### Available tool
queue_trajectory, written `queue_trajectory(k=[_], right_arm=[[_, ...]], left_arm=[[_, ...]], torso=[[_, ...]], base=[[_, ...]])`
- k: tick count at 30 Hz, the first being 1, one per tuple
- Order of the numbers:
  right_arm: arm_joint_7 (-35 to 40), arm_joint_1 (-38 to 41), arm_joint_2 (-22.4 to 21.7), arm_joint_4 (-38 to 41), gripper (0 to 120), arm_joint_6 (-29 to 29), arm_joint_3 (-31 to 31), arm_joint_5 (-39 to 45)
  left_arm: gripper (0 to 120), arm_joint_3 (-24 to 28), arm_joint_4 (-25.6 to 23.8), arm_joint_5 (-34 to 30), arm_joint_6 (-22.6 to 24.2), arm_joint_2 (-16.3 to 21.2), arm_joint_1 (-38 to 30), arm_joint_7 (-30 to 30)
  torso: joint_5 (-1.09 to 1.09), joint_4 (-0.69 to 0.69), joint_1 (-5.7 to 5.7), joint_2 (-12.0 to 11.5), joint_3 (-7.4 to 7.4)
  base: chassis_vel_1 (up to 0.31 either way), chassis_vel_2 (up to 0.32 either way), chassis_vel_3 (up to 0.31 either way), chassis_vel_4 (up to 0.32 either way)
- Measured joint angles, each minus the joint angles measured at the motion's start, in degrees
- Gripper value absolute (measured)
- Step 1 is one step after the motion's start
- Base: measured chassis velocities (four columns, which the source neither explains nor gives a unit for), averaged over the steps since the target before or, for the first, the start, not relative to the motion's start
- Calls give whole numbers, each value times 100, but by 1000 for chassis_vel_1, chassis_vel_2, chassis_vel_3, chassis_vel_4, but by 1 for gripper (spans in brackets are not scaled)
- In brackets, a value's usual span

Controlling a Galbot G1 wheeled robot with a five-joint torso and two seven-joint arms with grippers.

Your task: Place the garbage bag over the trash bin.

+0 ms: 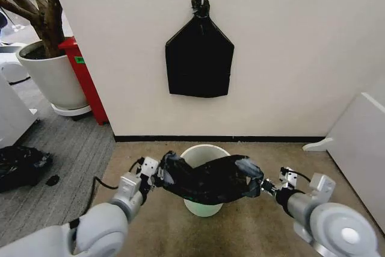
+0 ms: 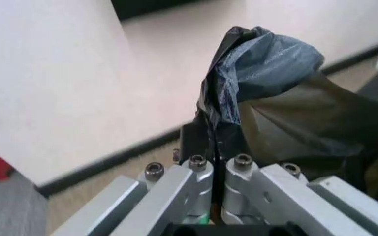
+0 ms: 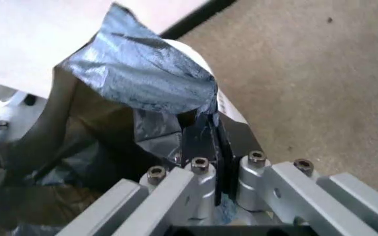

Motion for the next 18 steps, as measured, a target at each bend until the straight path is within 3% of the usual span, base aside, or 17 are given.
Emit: queue_trajectory(k=[7, 11, 15, 18], right_arm=[[250, -59, -18, 202, 0, 21, 10, 230], [648, -158, 95, 205, 0, -127, -86, 688], [682, -196, 206, 202, 0, -237, -172, 694], [666, -251, 345, 32, 0, -355, -245, 660]], left_arm=[[0, -317, -249, -175, 22, 64, 161, -239], [0, -521, -551, -477, 406, 186, 896, -556], [0, -482, -523, -484, 564, 181, 1196, -654], [0, -163, -178, -441, 615, 46, 1218, -713]], torso=[[0, 0, 0, 0, 0], [0, 1, 0, 0, 0], [0, 1, 0, 0, 0], [-1, 1, 0, 0, 0]], base=[[0, 0, 0, 0], [0, 0, 0, 0], [0, 0, 0, 0], [0, 0, 0, 0]])
